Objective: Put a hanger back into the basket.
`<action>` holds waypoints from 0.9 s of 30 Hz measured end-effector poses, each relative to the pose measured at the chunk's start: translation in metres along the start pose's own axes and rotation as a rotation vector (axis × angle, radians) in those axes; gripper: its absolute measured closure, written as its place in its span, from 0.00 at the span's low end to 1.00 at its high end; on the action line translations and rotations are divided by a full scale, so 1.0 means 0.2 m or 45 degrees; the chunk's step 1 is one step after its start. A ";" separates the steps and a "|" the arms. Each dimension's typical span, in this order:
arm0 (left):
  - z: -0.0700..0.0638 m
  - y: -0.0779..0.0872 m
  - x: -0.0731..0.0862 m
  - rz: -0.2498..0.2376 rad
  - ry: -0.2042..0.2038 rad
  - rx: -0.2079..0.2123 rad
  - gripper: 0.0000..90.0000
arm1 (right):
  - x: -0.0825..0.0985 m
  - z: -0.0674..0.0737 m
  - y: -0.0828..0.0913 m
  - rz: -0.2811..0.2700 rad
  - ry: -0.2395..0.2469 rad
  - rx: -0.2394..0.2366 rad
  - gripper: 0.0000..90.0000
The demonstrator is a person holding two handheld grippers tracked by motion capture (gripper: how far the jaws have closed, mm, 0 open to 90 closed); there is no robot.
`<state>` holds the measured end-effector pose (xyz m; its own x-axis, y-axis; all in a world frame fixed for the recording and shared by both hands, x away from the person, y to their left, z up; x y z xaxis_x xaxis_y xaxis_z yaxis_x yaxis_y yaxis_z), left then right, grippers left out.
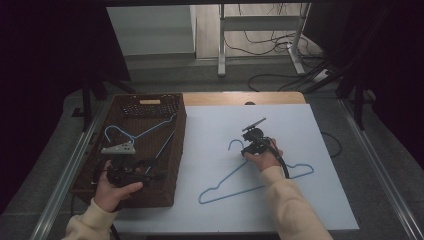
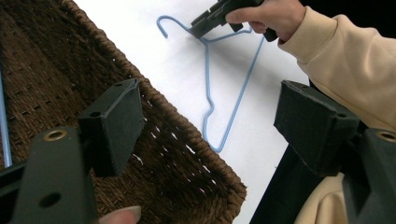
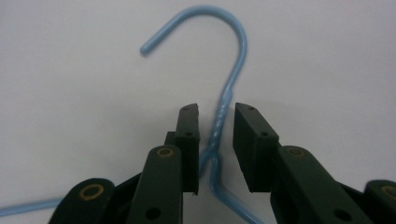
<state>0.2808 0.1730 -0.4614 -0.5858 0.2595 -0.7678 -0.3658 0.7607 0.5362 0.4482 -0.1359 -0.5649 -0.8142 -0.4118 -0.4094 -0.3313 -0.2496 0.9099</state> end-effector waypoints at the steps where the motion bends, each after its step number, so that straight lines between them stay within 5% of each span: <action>1: 0.00 0.00 0.00 0.000 0.000 -0.001 0.27 | 0.00 0.01 0.00 0.004 0.017 0.029 0.81; 6: 0.00 -0.01 0.00 0.003 0.001 0.001 0.27 | 0.00 0.02 0.00 0.012 0.031 0.067 0.88; 11: 0.00 -0.01 0.00 0.006 -0.002 0.002 0.26 | -0.01 0.01 0.00 0.028 -0.059 0.041 0.94; 17: -0.01 -0.01 0.00 0.007 -0.003 0.002 0.27 | 0.00 -0.01 0.00 0.022 -0.097 0.015 0.96; 27: -0.06 -0.06 -0.01 0.028 -0.030 0.025 0.27 | 0.01 0.00 0.10 -0.113 -0.149 -0.125 0.96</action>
<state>0.2774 0.1571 -0.4618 -0.5762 0.2900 -0.7641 -0.3386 0.7662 0.5461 0.4400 -0.1418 -0.5478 -0.8356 -0.2809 -0.4721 -0.3608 -0.3675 0.8572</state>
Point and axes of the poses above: each handheld gripper's, and its own axes: y roughly backward along the jaws, x roughly out of its underside, z roughly to its left, the point moved 7 cm from there along -y, roughly forward along the jaws, and after that the axes turned 4 degrees about -y, right-handed, at the moved point
